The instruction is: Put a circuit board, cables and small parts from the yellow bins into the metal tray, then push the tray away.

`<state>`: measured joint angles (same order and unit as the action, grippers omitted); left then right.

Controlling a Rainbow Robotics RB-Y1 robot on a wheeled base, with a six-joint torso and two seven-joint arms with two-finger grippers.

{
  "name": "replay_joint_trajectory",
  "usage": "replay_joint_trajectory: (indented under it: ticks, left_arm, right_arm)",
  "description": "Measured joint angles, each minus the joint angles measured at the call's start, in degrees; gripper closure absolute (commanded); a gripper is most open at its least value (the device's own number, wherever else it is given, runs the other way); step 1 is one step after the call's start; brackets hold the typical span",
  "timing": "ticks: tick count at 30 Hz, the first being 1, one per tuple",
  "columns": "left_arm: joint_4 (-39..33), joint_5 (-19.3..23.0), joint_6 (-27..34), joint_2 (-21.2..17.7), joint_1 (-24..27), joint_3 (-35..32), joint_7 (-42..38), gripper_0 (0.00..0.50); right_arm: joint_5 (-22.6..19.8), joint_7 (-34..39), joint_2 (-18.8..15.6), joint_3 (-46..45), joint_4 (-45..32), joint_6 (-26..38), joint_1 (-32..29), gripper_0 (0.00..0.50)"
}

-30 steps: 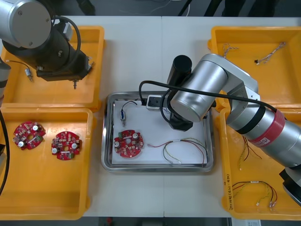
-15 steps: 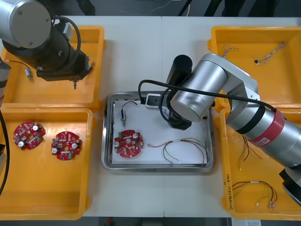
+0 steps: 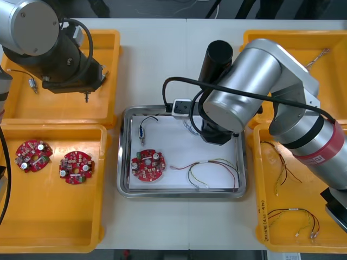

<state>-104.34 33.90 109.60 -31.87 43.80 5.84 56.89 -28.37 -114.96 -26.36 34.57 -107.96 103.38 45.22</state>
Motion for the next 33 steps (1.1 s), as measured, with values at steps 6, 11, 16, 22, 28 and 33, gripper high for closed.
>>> replay_joint_trajectory:
  ticks: [6,11,16,22,28,33]
  left_arm:
    - [-0.03,0.03,0.0,0.0,0.0,0.0,0.0,0.5]
    - [-0.12,0.06,0.0,0.0,0.0,0.0,-0.01,0.5]
    - [-0.18,0.08,0.0,0.02,0.0,0.0,-0.02,0.5]
    - [-0.35,0.11,0.0,0.14,0.0,0.0,-0.04,0.5]
    - [-0.51,0.05,0.0,0.77,-0.01,0.0,-0.07,0.5]
    - [-0.55,-1.6,0.01,2.39,-0.02,0.0,-0.25,0.5]
  right_arm:
    - [-0.07,0.05,0.01,-5.56,-6.21,6.19,0.0,0.0]
    - [-0.42,0.17,0.01,-10.4,-10.23,6.23,0.0,0.0]
    - [-4.42,0.88,-0.17,-16.83,-12.76,6.45,0.0,0.0]
    - [-12.43,6.43,-3.16,-24.67,-13.01,6.46,-0.22,0.0]
    - [-15.21,12.7,-7.6,-31.22,-15.68,6.47,-3.03,0.0]
    - [-15.16,19.28,-11.74,-33.97,-19.9,6.47,-7.79,0.0]
